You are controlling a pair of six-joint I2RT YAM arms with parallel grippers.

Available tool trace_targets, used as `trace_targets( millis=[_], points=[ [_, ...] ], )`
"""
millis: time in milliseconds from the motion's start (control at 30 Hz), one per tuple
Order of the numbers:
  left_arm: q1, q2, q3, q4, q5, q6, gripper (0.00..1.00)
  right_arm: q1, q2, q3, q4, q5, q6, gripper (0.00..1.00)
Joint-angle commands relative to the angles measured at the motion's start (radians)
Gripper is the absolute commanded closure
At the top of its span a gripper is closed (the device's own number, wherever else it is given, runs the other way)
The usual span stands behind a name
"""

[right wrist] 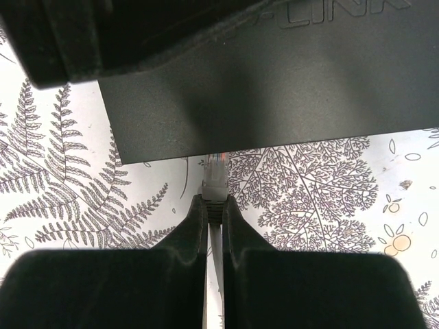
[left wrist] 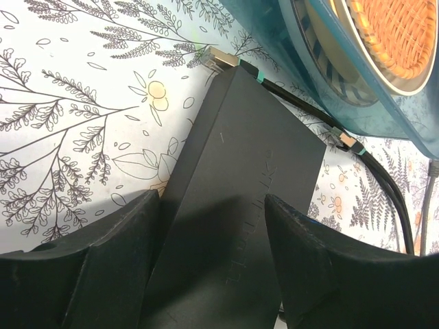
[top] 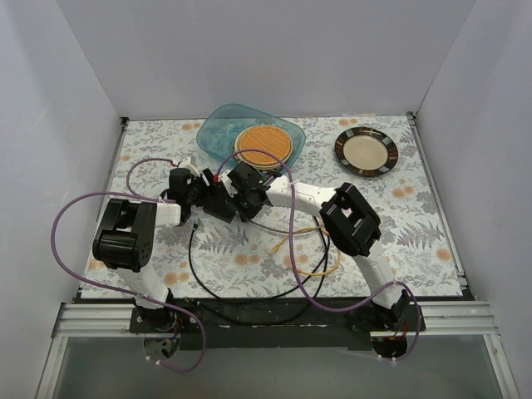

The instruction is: Insert the plug into the switch port

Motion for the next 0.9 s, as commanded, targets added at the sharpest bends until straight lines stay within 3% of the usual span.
trace_targets(
  millis=[0,100,467,867],
  points=[
    [-0.119,-0.009,-0.046,-0.153,0.233,-0.068,0.41,0.004,-0.019,0.093,0.461,0.03,0.041,0.99],
    [-0.13,-0.009,-0.055,-0.149,0.23,-0.073,0.41,0.004,-0.023,0.1,0.519,0.033,0.048,0.99],
    [-0.176,-0.021,-0.049,-0.149,0.22,-0.082,0.41,0.004,0.056,0.261,0.471,-0.022,0.035,0.99],
    [-0.213,-0.001,-0.015,-0.159,0.237,-0.013,0.38,0.007,0.021,0.2,0.517,-0.203,-0.086,0.99]
  ],
)
